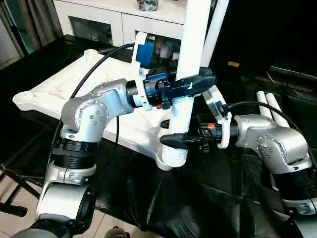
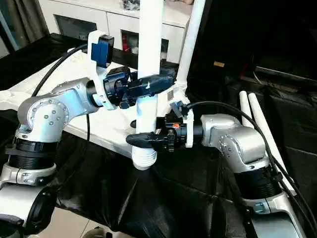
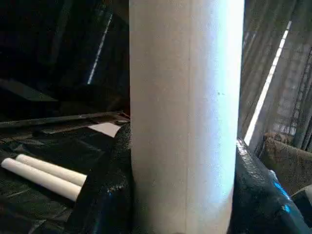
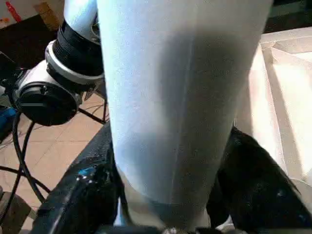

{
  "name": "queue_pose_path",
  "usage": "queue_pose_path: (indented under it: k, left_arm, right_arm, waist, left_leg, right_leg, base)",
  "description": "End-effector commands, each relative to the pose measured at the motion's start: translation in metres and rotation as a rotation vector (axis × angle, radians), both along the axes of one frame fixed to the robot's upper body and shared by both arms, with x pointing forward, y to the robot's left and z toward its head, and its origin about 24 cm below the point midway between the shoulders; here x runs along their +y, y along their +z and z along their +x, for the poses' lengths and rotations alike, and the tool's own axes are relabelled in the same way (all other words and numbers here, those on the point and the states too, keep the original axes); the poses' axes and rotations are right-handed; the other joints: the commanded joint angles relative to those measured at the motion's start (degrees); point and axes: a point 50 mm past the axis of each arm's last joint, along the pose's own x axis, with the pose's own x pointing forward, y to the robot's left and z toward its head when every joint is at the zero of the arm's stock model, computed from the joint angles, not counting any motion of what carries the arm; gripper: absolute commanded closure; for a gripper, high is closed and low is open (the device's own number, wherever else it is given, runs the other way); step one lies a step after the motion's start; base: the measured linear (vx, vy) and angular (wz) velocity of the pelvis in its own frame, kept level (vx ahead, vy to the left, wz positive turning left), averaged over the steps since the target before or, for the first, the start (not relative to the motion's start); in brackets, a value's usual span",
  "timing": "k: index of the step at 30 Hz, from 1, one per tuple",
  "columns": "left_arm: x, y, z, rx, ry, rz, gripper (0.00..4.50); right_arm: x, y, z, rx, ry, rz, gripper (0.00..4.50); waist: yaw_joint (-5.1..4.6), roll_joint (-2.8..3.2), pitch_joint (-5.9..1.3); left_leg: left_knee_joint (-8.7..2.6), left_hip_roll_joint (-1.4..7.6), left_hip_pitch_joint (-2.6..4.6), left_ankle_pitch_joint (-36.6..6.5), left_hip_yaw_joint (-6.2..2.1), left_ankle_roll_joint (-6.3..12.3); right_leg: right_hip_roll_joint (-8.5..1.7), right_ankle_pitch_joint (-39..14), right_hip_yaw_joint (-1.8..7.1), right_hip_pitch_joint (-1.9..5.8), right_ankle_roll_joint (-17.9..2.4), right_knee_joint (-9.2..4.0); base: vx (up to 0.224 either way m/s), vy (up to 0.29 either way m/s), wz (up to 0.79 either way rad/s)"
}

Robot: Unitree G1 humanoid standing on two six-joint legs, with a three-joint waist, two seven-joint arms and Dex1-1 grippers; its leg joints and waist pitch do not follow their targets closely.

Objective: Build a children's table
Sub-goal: Pick table leg

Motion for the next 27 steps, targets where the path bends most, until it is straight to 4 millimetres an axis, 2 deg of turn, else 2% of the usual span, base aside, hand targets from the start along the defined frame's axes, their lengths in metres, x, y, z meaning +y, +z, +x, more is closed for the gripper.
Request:
queue_pose_path:
  k: [1,5,11,12,14,18,23,25,26,27]
  left_arm:
    - [-0.004,0.004,-0.001,-0.017,-0.028,0.006,2.66]
    - [-0.004,0.004,-0.001,-0.019,-0.028,0.01,2.66]
    - [-0.003,0.004,0.0,-0.027,-0.012,0.014,2.66]
    - [-0.003,0.004,0.0,-0.024,-0.009,0.012,2.31]
    - [-0.003,0.004,-0.001,-0.025,-0.017,0.009,1.96]
    - [-0.001,0.009,-0.001,-0.035,0.03,-0.073,1.69]
    - [0.005,0.02,0.006,-0.034,0.179,-0.263,1.65]
    - [0.01,0.025,0.01,-0.012,0.253,-0.352,1.65]
    - [0.016,0.027,0.014,0.003,0.305,-0.388,1.65]
    - [0.016,0.027,0.014,0.003,0.305,-0.388,1.65]
  right_arm:
    - [-0.003,0.003,0.003,-0.013,-0.021,-0.015,2.19]
    - [-0.001,0.001,0.003,-0.008,-0.028,-0.013,2.52]
    - [0.002,-0.001,0.005,-0.01,-0.05,-0.016,2.6]
    - [0.002,-0.001,0.005,-0.01,-0.051,-0.016,2.61]
    - [0.003,-0.002,0.005,-0.008,-0.061,-0.014,2.61]
    - [0.005,-0.003,0.006,0.001,-0.089,0.018,2.61]
    - [0.005,-0.005,0.01,0.004,-0.191,0.077,2.61]
    - [0.004,-0.007,0.014,0.014,-0.261,0.11,2.61]
    - [0.003,-0.008,0.017,0.009,-0.321,0.121,2.61]
    - [0.003,-0.008,0.017,0.009,-0.321,0.121,2.61]
  waist:
    - [0.03,-0.03,-4.29]
    - [0.05,0.09,-4.29]
    - [0.05,0.08,-4.28]
    - [0.07,0.1,-4.3]
    - [0.08,0.11,-4.28]
    - [0.07,0.21,-4.28]
    - [0.13,0.11,-4.38]
    - [0.18,0.32,-4.43]
    - [0.15,0.67,-4.42]
    - [0.02,0.33,-4.38]
  left_leg:
    - [-3.52,1.15,0.6,-6.94,-0.1,0.23]
    - [-3.55,1.16,0.59,-7.19,-0.13,0.03]
    - [-3.61,1.16,0.63,-7.52,-0.16,-0.21]
    - [-3.59,1.17,0.67,-7.47,-0.16,-0.23]
    - [-3.61,1.16,0.64,-7.6,-0.17,-0.29]
    - [-3.59,1.17,0.64,-7.76,-0.17,-0.54]
    - [-3.54,1.19,0.44,-7.58,-0.22,-0.57]
    - [-3.53,1.16,0.5,-7.84,-0.24,-0.65]
    - [-3.55,1.2,0.53,-7.95,-0.25,-0.68]
    - [-3.56,1.04,0.5,-8.3,-0.22,-0.81]
  right_leg:
    - [-4.06,-11.84,2.57,3.32,-9.33,-3.89]
    - [-4.07,-11.92,2.56,3.34,-9.44,-3.91]
    - [-4.07,-11.78,2.52,3.37,-9.62,-3.86]
    - [-4.09,-11.65,2.55,3.33,-9.64,-3.83]
    - [-4.09,-11.79,2.54,3.34,-9.63,-3.85]
    - [-4.15,-11.91,2.54,3.33,-9.78,-3.87]
    - [-4.24,-10.3,2.51,3.47,-10.29,-3.84]
    - [-4.24,-10.12,2.48,3.5,-10.47,-3.82]
    - [-4.22,-10.03,2.53,3.39,-10.49,-3.88]
    - [-4.09,-10.39,2.44,3.45,-10.31,-4.01]
  base:
    - [0.0,0.0,0.0]
    - [0.0,0.0,0.0]
    - [0.0,0.0,0.0]
    - [0.0,0.0,0.0]
    - [0.0,0.0,0.0]
    - [0.0,0.0,0.0]
    - [0.0,0.0,0.0]
    - [0.0,0.0,0.0]
    - [0.0,0.0,0.0]
    - [0.0,0.0,0.0]
